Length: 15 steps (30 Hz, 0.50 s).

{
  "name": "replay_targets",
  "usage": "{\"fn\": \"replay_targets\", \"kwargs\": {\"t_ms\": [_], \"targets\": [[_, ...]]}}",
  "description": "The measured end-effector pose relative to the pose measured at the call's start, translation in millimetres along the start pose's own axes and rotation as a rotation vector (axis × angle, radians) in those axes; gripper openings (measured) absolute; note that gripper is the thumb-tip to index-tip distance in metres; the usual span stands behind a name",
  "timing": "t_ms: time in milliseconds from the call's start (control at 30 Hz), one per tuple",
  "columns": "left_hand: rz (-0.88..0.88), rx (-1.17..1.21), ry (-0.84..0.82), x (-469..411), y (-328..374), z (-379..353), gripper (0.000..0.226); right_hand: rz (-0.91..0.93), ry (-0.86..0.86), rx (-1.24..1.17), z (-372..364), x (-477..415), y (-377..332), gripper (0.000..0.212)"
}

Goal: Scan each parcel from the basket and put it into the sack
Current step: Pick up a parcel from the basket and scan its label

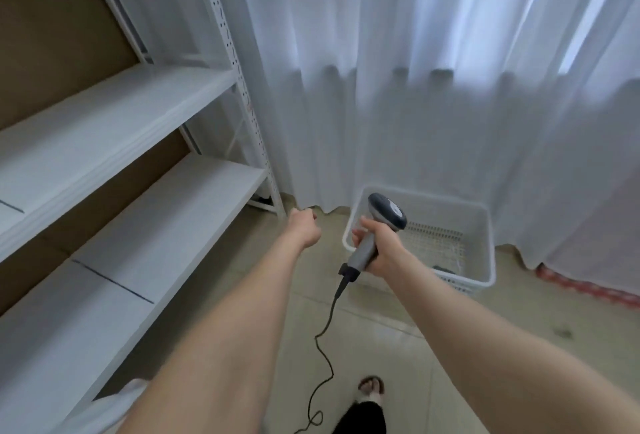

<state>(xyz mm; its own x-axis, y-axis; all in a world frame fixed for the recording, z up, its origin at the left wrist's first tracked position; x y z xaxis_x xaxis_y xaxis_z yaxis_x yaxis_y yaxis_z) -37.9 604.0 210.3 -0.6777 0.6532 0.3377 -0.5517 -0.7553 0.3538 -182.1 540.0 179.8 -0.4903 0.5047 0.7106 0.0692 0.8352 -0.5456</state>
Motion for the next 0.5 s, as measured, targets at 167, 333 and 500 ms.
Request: {"fn": "replay_targets", "kwargs": {"t_ms": [167,333,500], "targets": [[-0.058,-0.014,-0.026,-109,71,-11,0.043,0.029,0.072,-0.044,16,-83,-85,0.01],[-0.089,-0.056,-0.119,-203,137,-40,0.042,0.024,0.156,-0.061,41,-154,-157,0.011],[-0.103,-0.104,-0.2,-285,188,-76,0.044,-0.012,0.233,-0.084,74,-224,-214,0.012]]}}
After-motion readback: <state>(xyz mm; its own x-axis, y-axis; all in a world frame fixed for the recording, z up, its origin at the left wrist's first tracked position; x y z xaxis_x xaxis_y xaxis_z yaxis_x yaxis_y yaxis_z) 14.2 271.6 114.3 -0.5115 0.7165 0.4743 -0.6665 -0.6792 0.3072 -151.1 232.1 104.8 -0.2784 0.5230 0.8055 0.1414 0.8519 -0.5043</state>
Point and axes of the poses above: each hand's wrist, its own x-axis away from the middle knuckle, its own z-axis out of the back of the hand, y = z × x, the point moved 4 cm from there along -x, towards the middle knuckle
